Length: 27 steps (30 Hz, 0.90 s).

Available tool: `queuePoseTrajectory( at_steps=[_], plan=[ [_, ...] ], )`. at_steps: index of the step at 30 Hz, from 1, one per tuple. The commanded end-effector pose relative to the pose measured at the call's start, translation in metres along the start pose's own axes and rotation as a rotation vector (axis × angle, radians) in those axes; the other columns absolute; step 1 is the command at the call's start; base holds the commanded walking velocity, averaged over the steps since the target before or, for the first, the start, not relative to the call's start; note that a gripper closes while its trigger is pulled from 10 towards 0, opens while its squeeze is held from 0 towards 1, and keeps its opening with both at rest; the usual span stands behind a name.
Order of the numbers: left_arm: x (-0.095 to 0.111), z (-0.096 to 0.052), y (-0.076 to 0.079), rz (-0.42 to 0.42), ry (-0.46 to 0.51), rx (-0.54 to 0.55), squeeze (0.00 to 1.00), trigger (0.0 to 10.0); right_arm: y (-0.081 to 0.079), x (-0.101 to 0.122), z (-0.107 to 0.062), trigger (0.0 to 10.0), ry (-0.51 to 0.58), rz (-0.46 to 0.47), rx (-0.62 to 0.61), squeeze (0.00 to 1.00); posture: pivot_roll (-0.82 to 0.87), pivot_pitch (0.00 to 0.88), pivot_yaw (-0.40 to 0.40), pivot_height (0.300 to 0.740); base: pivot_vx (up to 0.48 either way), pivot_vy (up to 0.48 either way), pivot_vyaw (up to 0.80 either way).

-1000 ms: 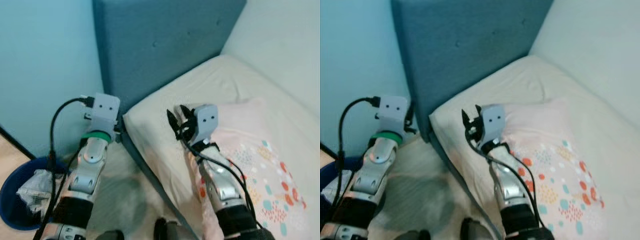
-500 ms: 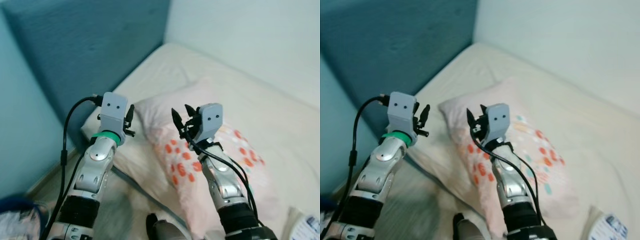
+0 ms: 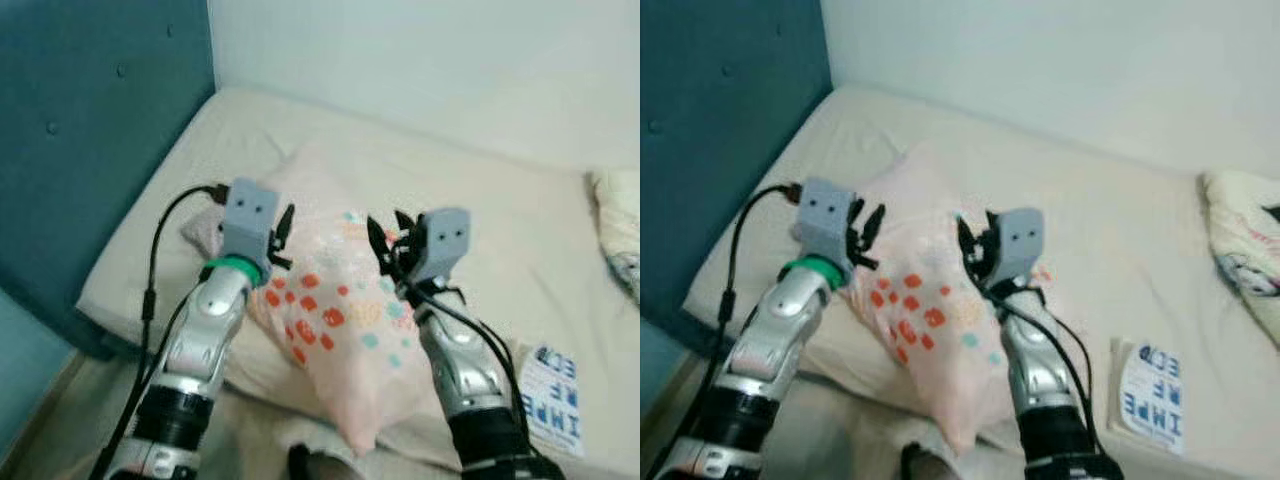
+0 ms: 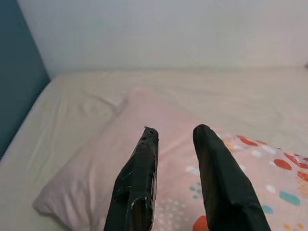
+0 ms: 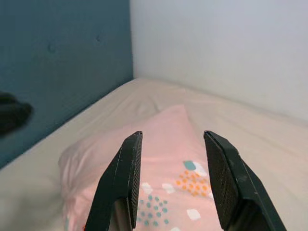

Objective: Clean up the room

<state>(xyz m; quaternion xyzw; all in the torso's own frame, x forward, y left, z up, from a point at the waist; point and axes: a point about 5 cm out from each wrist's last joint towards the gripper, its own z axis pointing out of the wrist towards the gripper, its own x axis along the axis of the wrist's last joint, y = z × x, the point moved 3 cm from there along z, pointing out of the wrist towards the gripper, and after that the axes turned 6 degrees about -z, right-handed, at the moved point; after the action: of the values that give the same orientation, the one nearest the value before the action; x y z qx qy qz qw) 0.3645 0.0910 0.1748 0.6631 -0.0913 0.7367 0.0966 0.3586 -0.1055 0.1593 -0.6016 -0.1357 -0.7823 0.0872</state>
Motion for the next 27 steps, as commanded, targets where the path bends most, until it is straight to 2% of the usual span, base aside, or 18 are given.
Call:
queuePoseTrajectory(
  at_steps=[1, 20, 22, 27],
  plan=[
    [-0.0059, -0.0011, 0.0025, -0.016, -0.025, -0.007, 0.0, 10.0, 0.0032, -0.0079, -0.005, 10.0, -0.03, 0.006, -0.01, 0.0, -0.13, 0.103, -0.008, 0.732, 0.0, 0.0, -0.78],
    [-0.0029, 0.0011, -0.002, -0.018, -0.02, 0.009, 0.0, 10.0, 0.0092, -0.0075, -0.0042, 10.0, -0.031, 0.044, -0.051, 0.0, -0.13, 0.104, -0.009, 0.732, 0.0, 0.0, -0.78],
    [-0.0028, 0.0013, -0.0023, -0.017, -0.019, 0.011, 0.0, 10.0, 0.0098, -0.0076, -0.0042, 10.0, -0.031, 0.037, -0.055, 0.0, -0.13, 0.104, -0.01, 0.732, 0.0, 0.345, -0.78],
    [-0.0035, 0.0012, -0.0047, -0.019, -0.02, 0.024, 0.0, 10.0, 0.0082, -0.0069, -0.0039, 10.0, -0.027, 0.008, -0.043, 0.0, -0.13, 0.104, -0.014, 0.732, 0.0, 0.48, 0.0]
  ],
)
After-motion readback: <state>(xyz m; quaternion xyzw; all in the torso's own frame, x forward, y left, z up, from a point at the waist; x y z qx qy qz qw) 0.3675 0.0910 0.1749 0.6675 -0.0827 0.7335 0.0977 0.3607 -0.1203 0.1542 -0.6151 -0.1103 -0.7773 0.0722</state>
